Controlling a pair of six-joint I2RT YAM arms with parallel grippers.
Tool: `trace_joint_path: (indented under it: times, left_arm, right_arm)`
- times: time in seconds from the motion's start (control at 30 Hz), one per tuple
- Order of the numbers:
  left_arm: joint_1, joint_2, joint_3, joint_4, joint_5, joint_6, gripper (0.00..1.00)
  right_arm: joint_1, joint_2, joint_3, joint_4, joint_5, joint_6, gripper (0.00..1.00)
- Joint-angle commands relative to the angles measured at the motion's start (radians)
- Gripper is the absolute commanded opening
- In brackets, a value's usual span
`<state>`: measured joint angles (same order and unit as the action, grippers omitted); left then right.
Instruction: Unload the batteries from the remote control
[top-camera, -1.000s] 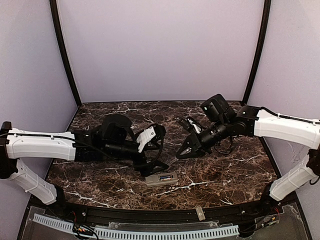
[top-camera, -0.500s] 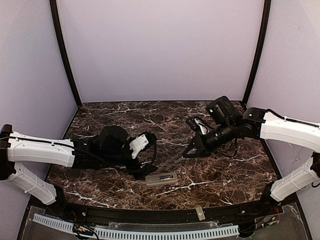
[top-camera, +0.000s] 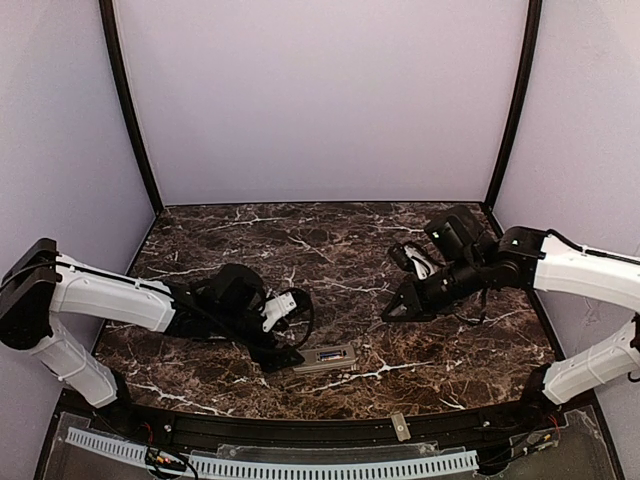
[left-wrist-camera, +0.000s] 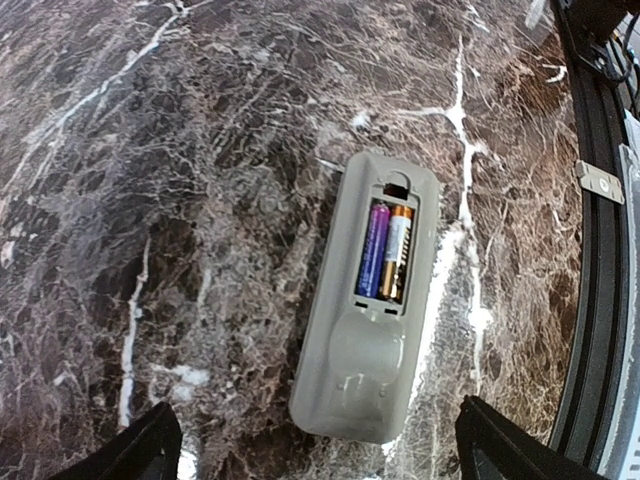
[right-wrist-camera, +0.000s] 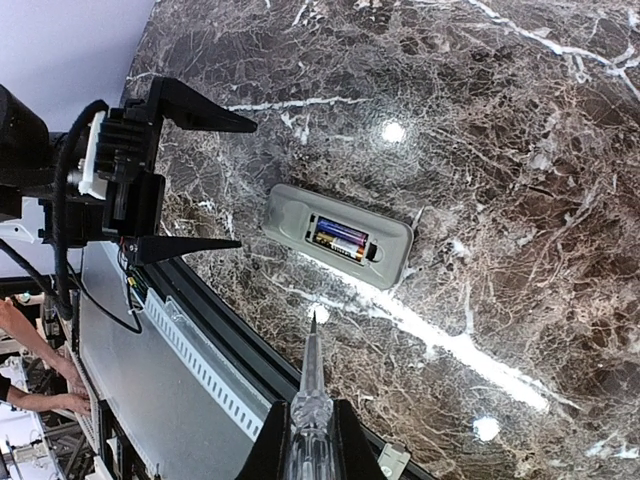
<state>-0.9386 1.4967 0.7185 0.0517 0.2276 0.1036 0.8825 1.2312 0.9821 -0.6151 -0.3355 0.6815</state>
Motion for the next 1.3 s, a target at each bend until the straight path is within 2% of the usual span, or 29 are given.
trace_joint_path:
  times: [0.0,0.23,0.67,0.87,1.07,1.13,1.27]
  left_arm:
    - [0.0,0.036,-0.024,0.009,0.085,0.042,0.95]
    - [0.0,0.099,-0.051,0.098,0.163,0.043,0.95]
    - [-0.024,0.135,-0.081,0.177,0.101,0.059,0.84]
    - [-0.069,0.166,-0.047,0.153,0.009,0.08,0.74]
    - [-0.094,0.208,0.0,0.122,-0.025,0.083,0.49]
    - [-0.103,0.216,0.02,0.113,-0.029,0.08,0.45]
    - [-0.119,0.241,0.074,0.097,-0.02,0.088,0.42]
  right_arm:
    - [0.008,-0.014,-0.017,0.004,0.031,-0.004,0.0]
    - [0.008,-0.001,-0.012,0.012,0.027,-0.011,0.0]
    - [0.008,0.03,-0.009,0.041,0.008,-0.015,0.0]
    - [0.009,0.02,-0.012,0.045,0.004,-0.017,0.0]
    - [0.007,-0.007,-0.028,0.043,0.013,-0.018,0.0]
    - [0.007,-0.021,-0.035,0.04,0.017,-0.019,0.0]
    - [0.006,-0.049,-0.049,0.031,0.025,-0.016,0.0]
